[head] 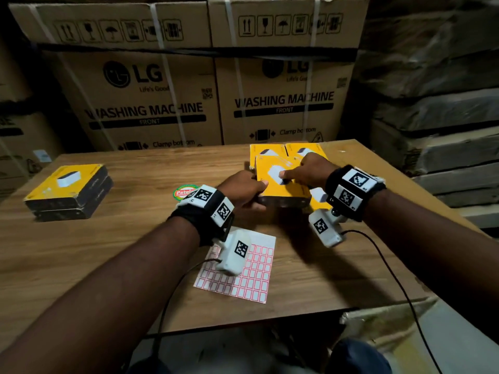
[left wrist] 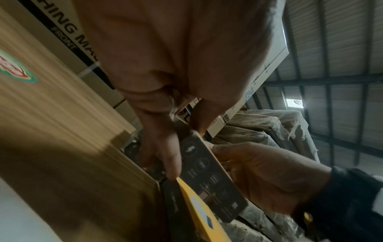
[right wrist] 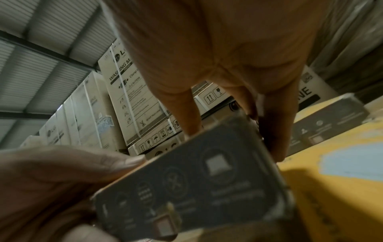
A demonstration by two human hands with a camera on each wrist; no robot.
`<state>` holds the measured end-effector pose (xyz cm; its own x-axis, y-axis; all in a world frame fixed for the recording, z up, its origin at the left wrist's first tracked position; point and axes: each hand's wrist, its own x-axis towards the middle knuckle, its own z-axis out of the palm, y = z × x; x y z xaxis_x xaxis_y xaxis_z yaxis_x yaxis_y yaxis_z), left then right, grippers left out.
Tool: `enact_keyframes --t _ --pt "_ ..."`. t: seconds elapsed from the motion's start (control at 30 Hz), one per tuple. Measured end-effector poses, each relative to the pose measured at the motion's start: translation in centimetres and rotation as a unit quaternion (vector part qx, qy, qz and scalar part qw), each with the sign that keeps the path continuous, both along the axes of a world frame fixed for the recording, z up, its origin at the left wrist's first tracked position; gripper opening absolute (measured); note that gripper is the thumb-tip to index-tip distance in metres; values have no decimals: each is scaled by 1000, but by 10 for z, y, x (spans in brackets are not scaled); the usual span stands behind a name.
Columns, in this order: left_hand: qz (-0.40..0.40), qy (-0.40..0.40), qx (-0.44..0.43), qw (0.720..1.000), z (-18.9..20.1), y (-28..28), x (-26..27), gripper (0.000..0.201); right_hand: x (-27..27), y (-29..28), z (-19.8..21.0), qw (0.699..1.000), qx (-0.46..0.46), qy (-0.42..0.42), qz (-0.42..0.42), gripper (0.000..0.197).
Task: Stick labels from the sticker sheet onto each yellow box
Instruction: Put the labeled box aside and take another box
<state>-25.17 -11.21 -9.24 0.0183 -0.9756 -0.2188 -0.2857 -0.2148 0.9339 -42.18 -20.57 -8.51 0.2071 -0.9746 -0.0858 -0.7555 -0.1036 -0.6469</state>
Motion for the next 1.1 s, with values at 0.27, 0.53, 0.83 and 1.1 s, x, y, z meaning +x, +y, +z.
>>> enact_keyframes --t 0.27,0.53,0.83,1.1 --pt "22 24 0 999 -5 -14 -51 13 -51 -2 -7 999 -14 15 -41 49" --pt "-8 -69 -1 998 -9 -18 -78 27 -81 -3 -20 998 4 17 -63 55" --pt "-48 -144 -12 988 -17 -23 -87 5 -76 -3 -23 996 -12 65 -56 59" --pt "-114 -260 -69 956 -21 -28 -84 40 -80 1 -25 993 -17 102 -55 77"
